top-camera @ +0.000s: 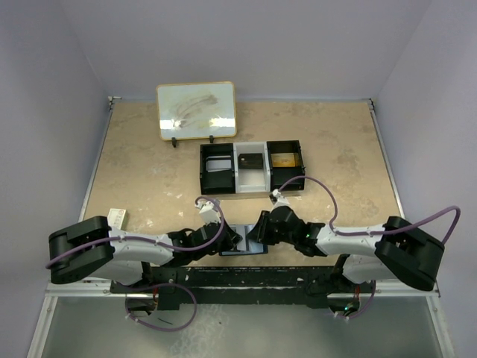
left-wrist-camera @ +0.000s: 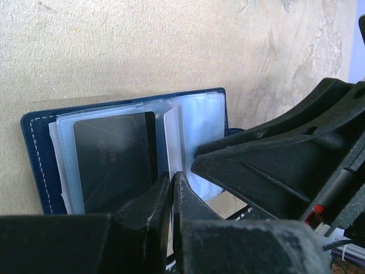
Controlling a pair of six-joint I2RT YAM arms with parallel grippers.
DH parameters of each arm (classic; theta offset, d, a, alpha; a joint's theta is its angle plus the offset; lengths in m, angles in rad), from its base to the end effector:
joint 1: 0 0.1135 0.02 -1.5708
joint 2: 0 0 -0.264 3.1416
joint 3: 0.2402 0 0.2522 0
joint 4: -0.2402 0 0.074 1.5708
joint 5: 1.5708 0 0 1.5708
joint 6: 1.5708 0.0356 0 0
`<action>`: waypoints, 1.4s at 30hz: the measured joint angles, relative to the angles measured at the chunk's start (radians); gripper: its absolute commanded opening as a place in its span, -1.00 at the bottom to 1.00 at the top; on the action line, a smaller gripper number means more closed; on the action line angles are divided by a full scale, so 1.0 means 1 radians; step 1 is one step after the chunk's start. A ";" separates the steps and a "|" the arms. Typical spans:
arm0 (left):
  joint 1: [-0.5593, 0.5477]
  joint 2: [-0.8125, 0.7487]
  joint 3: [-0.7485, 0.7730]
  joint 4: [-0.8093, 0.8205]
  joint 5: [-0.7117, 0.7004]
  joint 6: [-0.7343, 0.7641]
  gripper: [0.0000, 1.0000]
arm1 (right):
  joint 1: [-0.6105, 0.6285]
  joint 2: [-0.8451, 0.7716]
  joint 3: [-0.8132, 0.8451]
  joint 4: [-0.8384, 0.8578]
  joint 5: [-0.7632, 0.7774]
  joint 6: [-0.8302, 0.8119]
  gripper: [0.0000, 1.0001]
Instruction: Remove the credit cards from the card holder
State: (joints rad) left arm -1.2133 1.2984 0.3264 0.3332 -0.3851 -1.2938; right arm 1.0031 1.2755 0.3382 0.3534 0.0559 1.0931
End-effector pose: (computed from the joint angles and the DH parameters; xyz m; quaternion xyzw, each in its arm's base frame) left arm 0.0904 -0.2038 0.1355 -0.1212 0.8727 -0.3657 0.3000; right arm 0.1242 0.1911 0.1438 0.0528 0.8789 0.3980 0.2577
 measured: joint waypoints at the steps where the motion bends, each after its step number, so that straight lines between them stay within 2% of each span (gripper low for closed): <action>1: 0.000 -0.002 0.001 -0.004 0.000 0.000 -1.00 | 0.000 -0.014 0.000 -0.014 -0.004 -0.001 -0.40; 10: 0.000 -0.003 0.021 -0.030 0.000 0.001 -0.99 | 0.000 -0.116 0.004 -0.049 -0.021 -0.026 -0.37; 18: 0.000 -0.003 0.030 -0.058 0.000 0.005 -0.73 | 0.000 0.009 0.061 -0.085 -0.026 -0.055 -0.40; 25: 0.000 -0.003 0.030 -0.058 0.013 0.005 -0.68 | 0.000 0.025 0.065 -0.094 -0.026 -0.047 -0.42; 34: 0.000 -0.003 0.031 -0.054 0.023 0.014 -1.00 | 0.000 -0.021 0.023 -0.082 -0.025 -0.026 -0.42; 42: 0.000 -0.010 0.032 -0.051 0.026 0.015 -1.00 | 0.000 -0.039 0.011 -0.082 -0.025 -0.024 -0.40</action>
State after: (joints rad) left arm -1.2133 1.2881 0.3588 0.2817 -0.3592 -1.2785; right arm 1.0031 1.2366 0.3489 0.2718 0.0307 1.0695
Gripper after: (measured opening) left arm 0.004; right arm 0.293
